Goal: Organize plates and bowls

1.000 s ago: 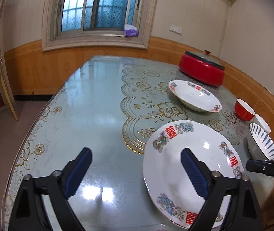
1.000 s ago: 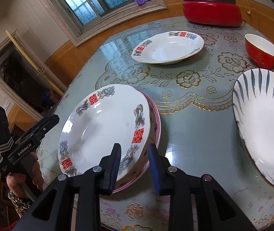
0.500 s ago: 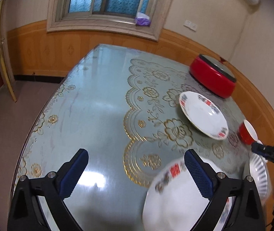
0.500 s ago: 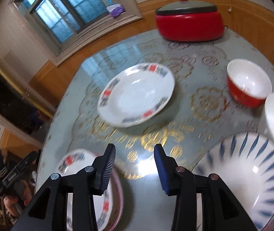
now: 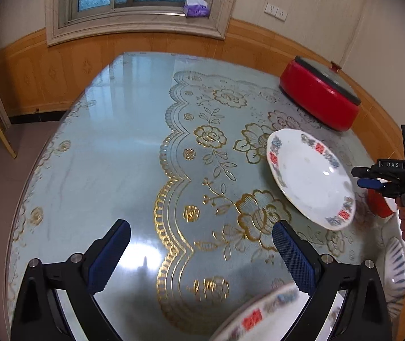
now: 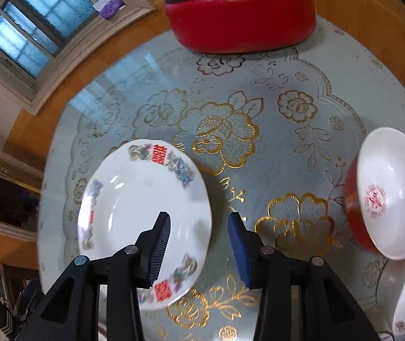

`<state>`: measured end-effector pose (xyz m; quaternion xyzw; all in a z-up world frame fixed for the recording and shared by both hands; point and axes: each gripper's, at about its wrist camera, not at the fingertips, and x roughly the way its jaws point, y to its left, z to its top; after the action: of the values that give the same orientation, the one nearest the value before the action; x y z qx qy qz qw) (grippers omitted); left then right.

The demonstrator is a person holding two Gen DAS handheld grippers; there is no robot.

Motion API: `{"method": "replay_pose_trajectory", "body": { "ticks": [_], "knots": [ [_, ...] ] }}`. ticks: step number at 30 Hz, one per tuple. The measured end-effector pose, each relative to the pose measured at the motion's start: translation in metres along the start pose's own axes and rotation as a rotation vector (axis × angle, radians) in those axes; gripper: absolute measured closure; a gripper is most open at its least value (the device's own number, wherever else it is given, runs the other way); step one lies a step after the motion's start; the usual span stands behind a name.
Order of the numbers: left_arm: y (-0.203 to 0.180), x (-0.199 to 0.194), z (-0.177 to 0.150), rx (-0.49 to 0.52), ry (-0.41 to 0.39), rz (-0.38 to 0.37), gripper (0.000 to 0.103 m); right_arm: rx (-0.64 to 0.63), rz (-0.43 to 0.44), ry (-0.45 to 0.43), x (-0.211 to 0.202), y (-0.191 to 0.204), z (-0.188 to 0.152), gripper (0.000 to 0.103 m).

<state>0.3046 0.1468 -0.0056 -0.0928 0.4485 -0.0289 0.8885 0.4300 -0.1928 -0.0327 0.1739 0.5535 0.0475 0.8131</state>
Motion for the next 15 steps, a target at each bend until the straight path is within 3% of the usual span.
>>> {"method": "replay_pose_trajectory", "body": {
  "ticks": [6,8,15],
  "knots": [
    [-0.007,0.026,0.014,0.028,0.032,-0.017,0.006,0.042,0.023,0.057,0.032,-0.006,0.012,0.063],
    [-0.006,0.031,0.016,0.028,0.032,-0.026,0.006,0.027,0.033,0.076,0.041,-0.005,0.013,0.076],
    [0.000,0.046,0.025,-0.002,0.041,-0.031,0.005,-0.103,0.002,0.114,0.053,0.026,0.001,0.076]
  ]
}}
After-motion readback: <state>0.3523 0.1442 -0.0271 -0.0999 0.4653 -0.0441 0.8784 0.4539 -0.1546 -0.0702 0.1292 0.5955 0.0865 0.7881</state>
